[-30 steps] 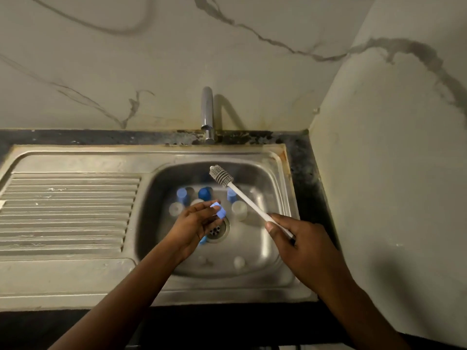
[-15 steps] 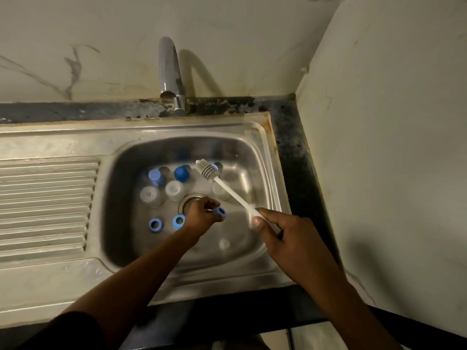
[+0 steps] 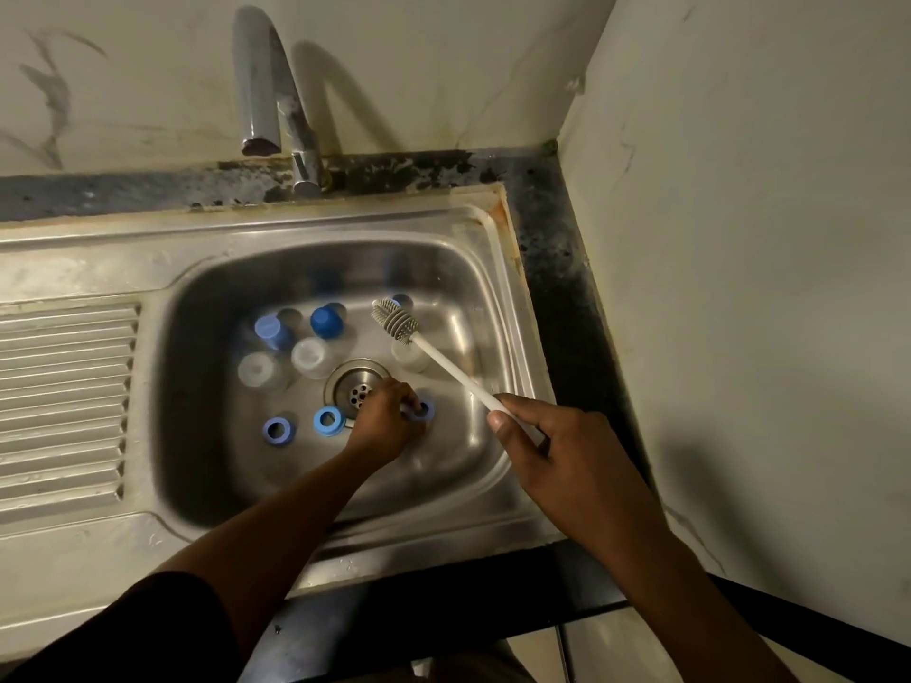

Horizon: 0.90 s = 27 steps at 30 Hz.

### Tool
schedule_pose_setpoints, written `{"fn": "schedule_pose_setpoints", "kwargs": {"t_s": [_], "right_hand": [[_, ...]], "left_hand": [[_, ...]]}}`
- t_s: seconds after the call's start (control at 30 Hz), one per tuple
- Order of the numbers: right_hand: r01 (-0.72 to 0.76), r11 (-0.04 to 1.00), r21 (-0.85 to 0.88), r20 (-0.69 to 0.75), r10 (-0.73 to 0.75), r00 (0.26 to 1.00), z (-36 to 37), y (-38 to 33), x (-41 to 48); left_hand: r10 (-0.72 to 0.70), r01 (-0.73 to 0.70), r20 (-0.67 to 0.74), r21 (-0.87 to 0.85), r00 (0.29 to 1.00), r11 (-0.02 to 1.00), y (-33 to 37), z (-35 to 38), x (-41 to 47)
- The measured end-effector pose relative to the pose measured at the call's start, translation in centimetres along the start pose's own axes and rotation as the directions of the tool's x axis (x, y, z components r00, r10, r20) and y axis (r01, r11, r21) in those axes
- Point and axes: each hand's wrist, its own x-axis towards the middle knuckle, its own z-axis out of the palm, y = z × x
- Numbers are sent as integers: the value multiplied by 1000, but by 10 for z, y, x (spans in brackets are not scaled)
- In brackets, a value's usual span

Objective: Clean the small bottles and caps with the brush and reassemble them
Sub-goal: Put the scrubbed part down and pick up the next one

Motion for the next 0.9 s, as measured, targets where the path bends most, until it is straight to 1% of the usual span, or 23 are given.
{"fn": "schedule_pose_setpoints", "kwargs": {"t_s": [0.07, 0.13, 0.2, 0.3, 0.37, 0.47, 0.57, 0.63, 0.7, 0.73, 0.8, 0.9], "right_hand": [[4, 1000, 11, 0, -4, 1000, 1, -1, 0], [8, 1000, 17, -7, -8, 1000, 2, -3, 1], [19, 1000, 9, -17, -19, 1000, 4, -4, 2], [43, 999, -12, -29, -44, 999, 6, -7, 4], [50, 999, -7, -31, -50, 998, 6, -9, 4], [55, 998, -1, -35, -55, 998, 5, -14, 1], [56, 998, -5, -39, -56, 998, 3, -19, -3], [73, 997, -7, -31, -73, 997, 2, -23, -6], [103, 995, -5, -30, -103, 994, 0, -28, -9], [117, 993, -4, -34, -117, 993, -1, -30, -10], [144, 989, -15, -39, -145, 989, -2, -39, -11], [194, 981, -24, -41, -195, 980, -2, -56, -5]], "left_hand": [[9, -9, -5, 9, 1000, 1000, 2, -3, -2], [-30, 28, 27, 76, 999, 997, 9, -8, -8], [-74, 49, 136, 176, 988, 983, 15, -11, -15], [-112, 23, 276, 308, 954, 951, 18, -10, -22], [-133, 29, 297, 329, 945, 944, 16, -7, -23], [-134, 53, 261, 297, 956, 953, 16, -9, -23], [-156, 118, 215, 178, 964, 977, 19, -28, -24], [-135, 125, 157, 73, 978, 989, 23, -52, -29], [-114, 117, 58, -65, 992, 991, 29, -81, -40], [-116, 117, 15, -163, 993, 980, 32, -96, -48], [-123, 94, -54, -380, 991, 920, 39, -128, -67], [-155, 29, -139, -647, 978, 762, 45, -172, -94]]}}
